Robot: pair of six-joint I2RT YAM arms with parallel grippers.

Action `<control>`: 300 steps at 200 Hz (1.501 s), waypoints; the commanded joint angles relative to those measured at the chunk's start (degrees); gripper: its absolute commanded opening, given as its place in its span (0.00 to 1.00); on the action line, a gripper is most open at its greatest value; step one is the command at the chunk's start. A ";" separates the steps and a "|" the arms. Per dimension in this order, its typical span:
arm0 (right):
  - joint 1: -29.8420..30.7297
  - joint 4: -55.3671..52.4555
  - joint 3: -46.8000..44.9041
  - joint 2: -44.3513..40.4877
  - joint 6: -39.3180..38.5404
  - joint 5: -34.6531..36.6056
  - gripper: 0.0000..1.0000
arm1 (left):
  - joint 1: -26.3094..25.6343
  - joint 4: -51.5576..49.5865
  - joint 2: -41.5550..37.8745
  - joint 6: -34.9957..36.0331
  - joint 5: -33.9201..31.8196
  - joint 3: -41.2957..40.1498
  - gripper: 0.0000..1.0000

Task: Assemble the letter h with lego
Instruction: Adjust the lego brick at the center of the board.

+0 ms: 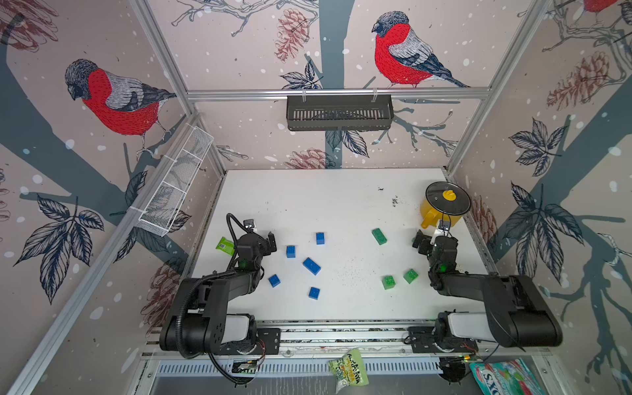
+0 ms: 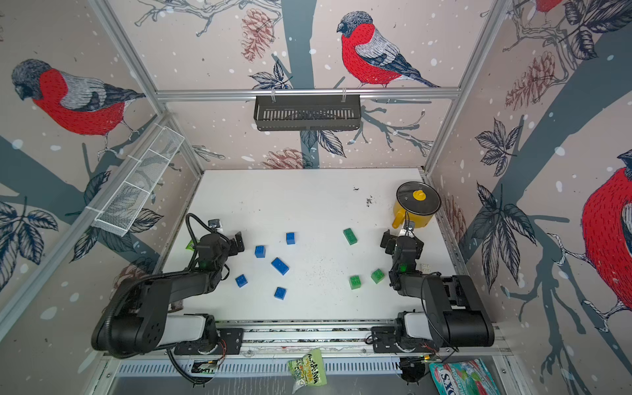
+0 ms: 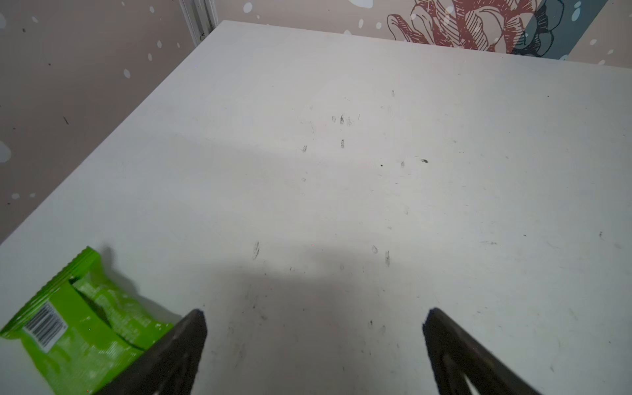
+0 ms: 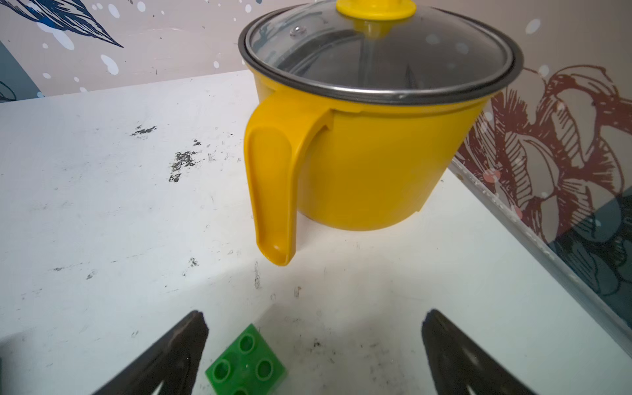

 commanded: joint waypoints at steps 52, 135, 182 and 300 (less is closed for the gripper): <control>0.42 20.35 1.77 7.89 -3.50 2.56 1.00 | 0.47 20.78 7.85 3.59 -3.97 2.24 0.99; 0.47 19.98 1.89 7.73 -3.41 2.56 1.00 | 0.47 20.26 7.68 3.57 -3.89 2.32 0.99; 6.84 16.45 2.79 1.27 -6.66 17.72 1.00 | 0.17 20.15 4.88 5.05 -8.18 2.78 0.99; 1.20 -33.57 26.56 -26.45 34.30 -17.43 0.99 | 0.83 -31.49 -29.02 -26.03 -6.90 23.76 0.99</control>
